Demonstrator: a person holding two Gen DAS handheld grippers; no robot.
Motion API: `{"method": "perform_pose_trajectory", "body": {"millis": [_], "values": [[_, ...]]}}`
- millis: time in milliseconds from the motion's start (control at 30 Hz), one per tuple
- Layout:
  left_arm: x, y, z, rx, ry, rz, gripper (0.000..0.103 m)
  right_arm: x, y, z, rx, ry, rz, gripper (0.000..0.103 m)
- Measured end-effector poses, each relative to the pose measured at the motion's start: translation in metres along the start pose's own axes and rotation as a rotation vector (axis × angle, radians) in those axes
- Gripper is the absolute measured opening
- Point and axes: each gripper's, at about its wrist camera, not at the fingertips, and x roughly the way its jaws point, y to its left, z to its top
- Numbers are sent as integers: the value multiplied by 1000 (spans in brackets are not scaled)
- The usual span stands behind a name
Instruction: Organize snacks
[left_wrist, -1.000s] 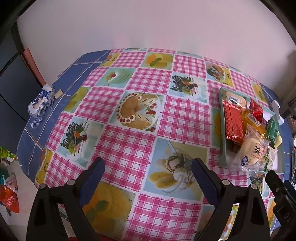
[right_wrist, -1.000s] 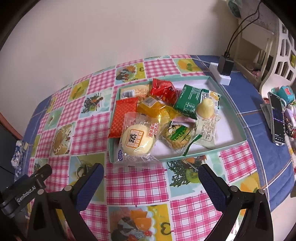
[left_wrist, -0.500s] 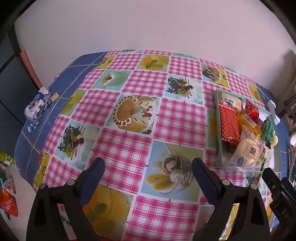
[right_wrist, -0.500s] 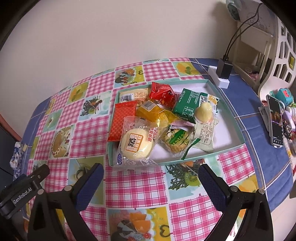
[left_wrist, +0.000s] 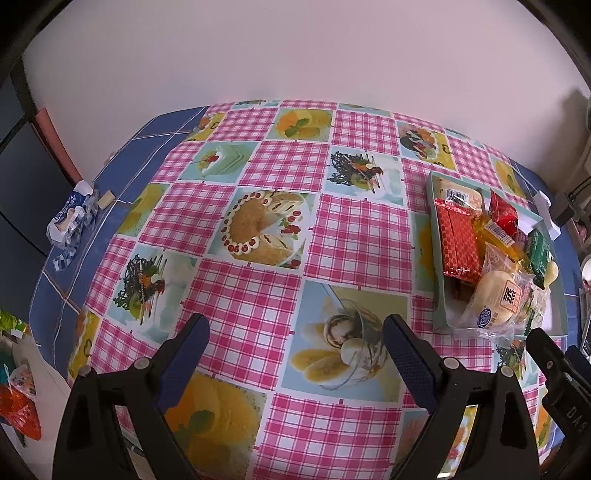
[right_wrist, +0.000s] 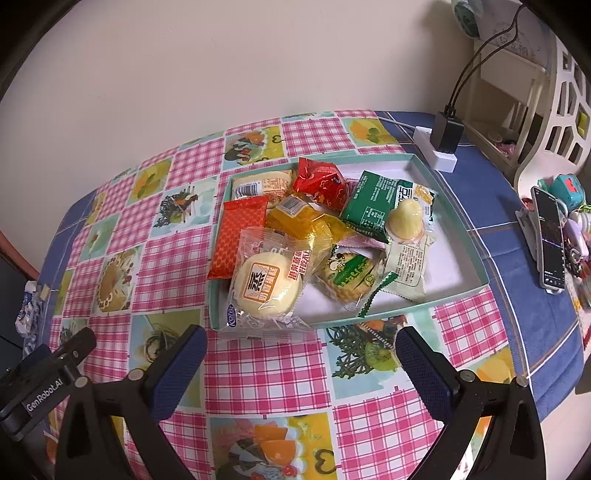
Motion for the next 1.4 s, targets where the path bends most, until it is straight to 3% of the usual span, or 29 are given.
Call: {"method": "perform_pose_trajectory", "body": {"millis": [1400], "values": [[3,0,-1,11,6,5,95,2,0,0,-2,11,-2,103]]}}
